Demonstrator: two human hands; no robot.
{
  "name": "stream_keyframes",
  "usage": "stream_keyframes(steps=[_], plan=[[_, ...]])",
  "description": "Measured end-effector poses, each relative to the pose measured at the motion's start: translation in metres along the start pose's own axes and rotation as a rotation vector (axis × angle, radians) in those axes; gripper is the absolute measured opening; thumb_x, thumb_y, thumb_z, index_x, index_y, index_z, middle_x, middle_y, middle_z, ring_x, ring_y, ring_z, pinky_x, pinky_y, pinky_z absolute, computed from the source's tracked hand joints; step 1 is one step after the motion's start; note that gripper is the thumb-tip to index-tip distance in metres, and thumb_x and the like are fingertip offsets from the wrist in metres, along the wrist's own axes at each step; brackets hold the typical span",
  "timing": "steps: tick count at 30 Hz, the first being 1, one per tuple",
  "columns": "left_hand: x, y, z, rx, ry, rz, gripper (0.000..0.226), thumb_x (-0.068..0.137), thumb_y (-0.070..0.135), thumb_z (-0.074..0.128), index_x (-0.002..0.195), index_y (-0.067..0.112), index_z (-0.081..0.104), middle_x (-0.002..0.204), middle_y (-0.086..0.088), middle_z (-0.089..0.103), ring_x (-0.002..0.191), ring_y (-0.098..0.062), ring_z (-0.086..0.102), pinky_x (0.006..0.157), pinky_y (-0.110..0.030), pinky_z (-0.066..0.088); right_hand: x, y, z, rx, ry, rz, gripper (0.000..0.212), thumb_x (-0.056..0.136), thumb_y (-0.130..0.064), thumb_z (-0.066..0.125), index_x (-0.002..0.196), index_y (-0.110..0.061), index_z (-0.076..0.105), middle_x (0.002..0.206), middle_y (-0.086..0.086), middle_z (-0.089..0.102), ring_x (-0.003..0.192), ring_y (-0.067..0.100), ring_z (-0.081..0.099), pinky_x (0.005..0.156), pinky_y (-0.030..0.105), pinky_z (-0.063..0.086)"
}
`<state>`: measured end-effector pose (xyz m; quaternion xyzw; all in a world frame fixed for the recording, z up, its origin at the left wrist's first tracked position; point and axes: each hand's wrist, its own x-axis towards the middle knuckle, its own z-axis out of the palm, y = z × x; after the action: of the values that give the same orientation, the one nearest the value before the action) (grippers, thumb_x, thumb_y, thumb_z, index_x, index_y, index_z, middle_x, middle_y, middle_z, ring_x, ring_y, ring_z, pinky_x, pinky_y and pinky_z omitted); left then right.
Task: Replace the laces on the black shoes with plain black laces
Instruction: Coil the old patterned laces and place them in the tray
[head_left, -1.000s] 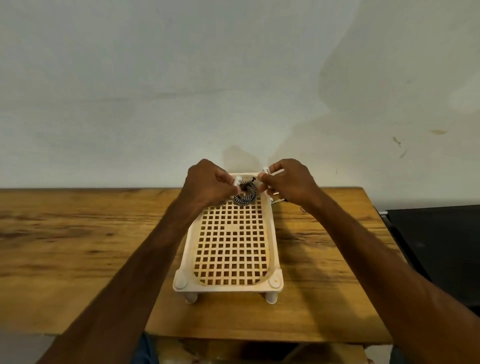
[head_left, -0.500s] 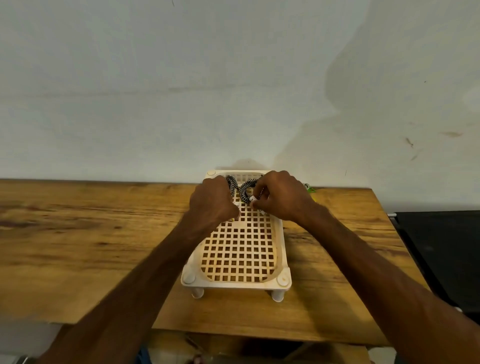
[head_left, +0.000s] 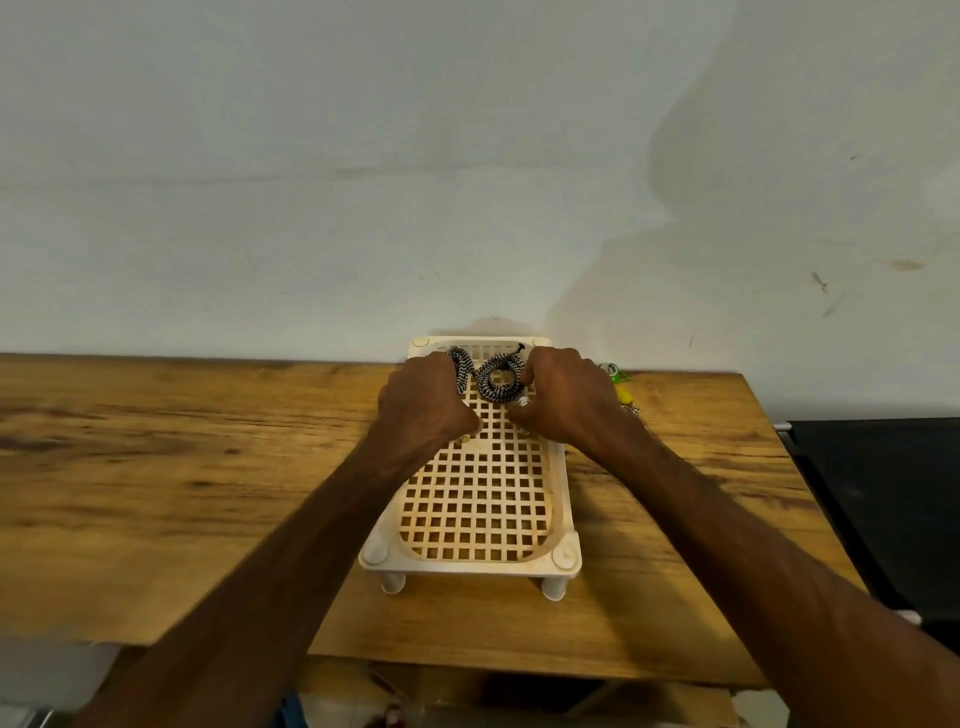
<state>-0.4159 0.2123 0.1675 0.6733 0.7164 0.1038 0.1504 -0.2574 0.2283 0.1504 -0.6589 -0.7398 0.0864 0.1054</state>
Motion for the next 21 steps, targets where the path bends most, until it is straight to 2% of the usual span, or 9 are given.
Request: stream_keyframes(steps=[3,5,8,11,14,17,21], plan=[[0.000,0.000,0.000,0.089,0.036,-0.010,0.046,0.074,0.044,0.088,0.090,0.020,0.052,0.085,0.004,0.056,0.083,-0.018,0.056,0.071,-0.033,0.044,0.000,0.001,-0.001,0.003,0.010,0.006,0.048,0.083,-0.040,0.078,0.121,-0.017,0.061,0.114,0.003,0.068,0.100,0.023,0.066,0.073,0.032,0.047],[0.000,-0.001,0.000,0.139,0.092,0.006,0.047,0.074,0.049,0.086,0.093,0.022,0.052,0.084,0.004,0.054,0.085,-0.020,0.059,0.073,-0.033,0.042,0.001,0.003,-0.003,0.030,0.015,0.021,0.048,0.083,-0.041,0.078,0.121,-0.017,0.062,0.114,0.003,0.068,0.101,0.024,0.066,0.072,0.031,0.045],[0.000,0.003,0.000,0.200,0.231,0.028,0.046,0.078,0.053,0.080,0.104,0.020,0.064,0.092,-0.002,0.065,0.095,-0.027,0.067,0.072,-0.033,0.039,0.000,0.007,-0.005,0.083,0.008,0.037,0.044,0.082,-0.038,0.080,0.119,-0.018,0.065,0.116,0.004,0.069,0.102,0.024,0.066,0.073,0.031,0.048],[0.001,0.014,0.002,0.181,0.338,0.036,0.038,0.085,0.051,0.074,0.103,0.018,0.069,0.097,-0.003,0.070,0.091,-0.027,0.068,0.068,-0.033,0.037,0.002,0.017,-0.015,0.277,-0.012,0.064,0.038,0.078,-0.035,0.086,0.108,-0.019,0.069,0.117,0.001,0.067,0.100,0.019,0.066,0.082,0.037,0.056],[0.003,0.028,0.009,0.111,0.353,0.095,0.030,0.089,0.049,0.070,0.100,0.020,0.071,0.094,-0.001,0.071,0.089,-0.025,0.069,0.068,-0.033,0.039,0.005,0.039,-0.035,0.466,0.075,0.100,0.023,0.080,-0.036,0.084,0.093,-0.021,0.073,0.110,0.000,0.070,0.090,0.016,0.070,0.082,0.037,0.059],[0.003,0.040,0.018,0.049,0.366,0.168,0.024,0.094,0.043,0.065,0.099,0.021,0.071,0.095,-0.001,0.072,0.090,-0.024,0.069,0.068,-0.032,0.039,0.006,0.071,-0.051,0.362,0.171,0.154,0.004,0.085,-0.026,0.078,0.086,-0.022,0.076,0.102,-0.002,0.075,0.092,0.016,0.071,0.087,0.034,0.056],[0.002,0.048,0.027,0.004,0.411,0.240,0.019,0.095,0.038,0.056,0.098,0.023,0.068,0.092,0.002,0.071,0.088,-0.022,0.069,0.067,-0.030,0.037,0.006,0.099,-0.051,0.204,0.155,0.253,0.004,0.084,-0.020,0.075,0.083,-0.021,0.078,0.096,0.000,0.075,0.091,0.022,0.070,0.082,0.035,0.058]])
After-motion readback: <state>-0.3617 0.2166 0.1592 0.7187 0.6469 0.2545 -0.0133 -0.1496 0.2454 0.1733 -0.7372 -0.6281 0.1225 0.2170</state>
